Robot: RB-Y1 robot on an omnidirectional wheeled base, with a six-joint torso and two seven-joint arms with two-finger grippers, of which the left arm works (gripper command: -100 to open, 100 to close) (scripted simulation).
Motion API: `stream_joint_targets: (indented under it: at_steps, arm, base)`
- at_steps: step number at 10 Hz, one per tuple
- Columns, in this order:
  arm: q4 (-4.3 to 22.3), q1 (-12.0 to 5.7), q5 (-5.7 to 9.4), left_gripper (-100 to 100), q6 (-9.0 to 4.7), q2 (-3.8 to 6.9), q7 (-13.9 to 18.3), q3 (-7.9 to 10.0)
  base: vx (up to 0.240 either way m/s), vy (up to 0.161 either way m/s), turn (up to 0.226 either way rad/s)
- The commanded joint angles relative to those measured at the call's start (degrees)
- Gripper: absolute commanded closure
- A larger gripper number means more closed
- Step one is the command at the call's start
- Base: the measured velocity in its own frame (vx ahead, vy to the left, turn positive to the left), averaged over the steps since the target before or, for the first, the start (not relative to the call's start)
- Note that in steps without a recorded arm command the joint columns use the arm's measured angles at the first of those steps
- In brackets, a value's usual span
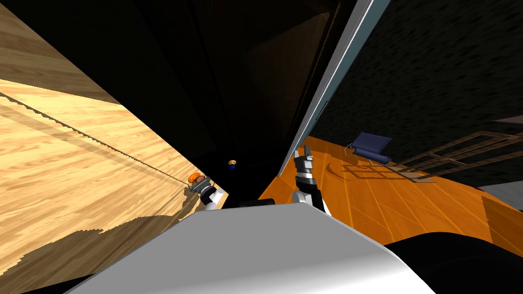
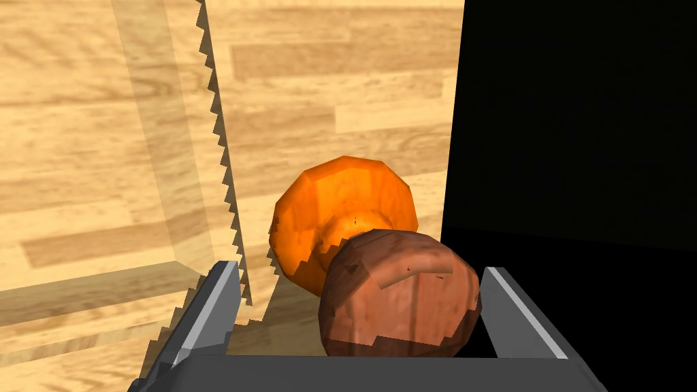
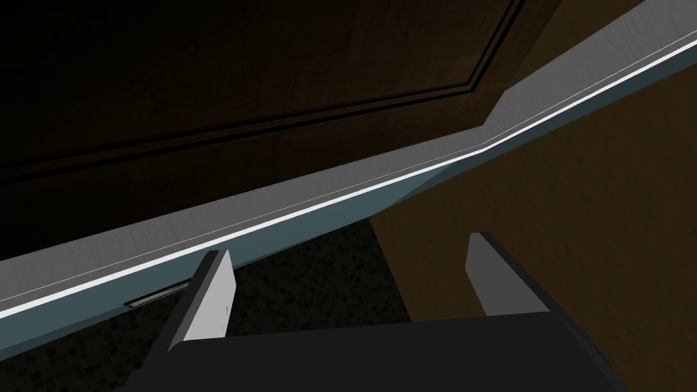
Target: Push the door open
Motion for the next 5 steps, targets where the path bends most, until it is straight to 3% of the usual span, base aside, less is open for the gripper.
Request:
stream_joint_targets:
  at_steps: [1,2,3,4,5]
  arm:
    - [1.0,0.82,1.04,100,-1.97,1.25,0.06,2.29]
    - [1.0,0.82,1.04,100,-1.97,1.25,0.06,2.29]
    - [-0.96,0.82,1.04,100,-1.76,1.25,0.06,2.29]
    - [1.0,0.82,1.04,100,-1.97,1.25,0.06,2.29]
    - [0.92,0.82,1.04,100,-1.97,1.25,0.06,2.29]
  base:
    - [0.03,0.016,-0.093]
    - [0.038,0.036,-0.053]
    - [0.014,0.03,0.005]
    - [0.005,0.016,0.018]
    - [0.006,0.001,0.005]
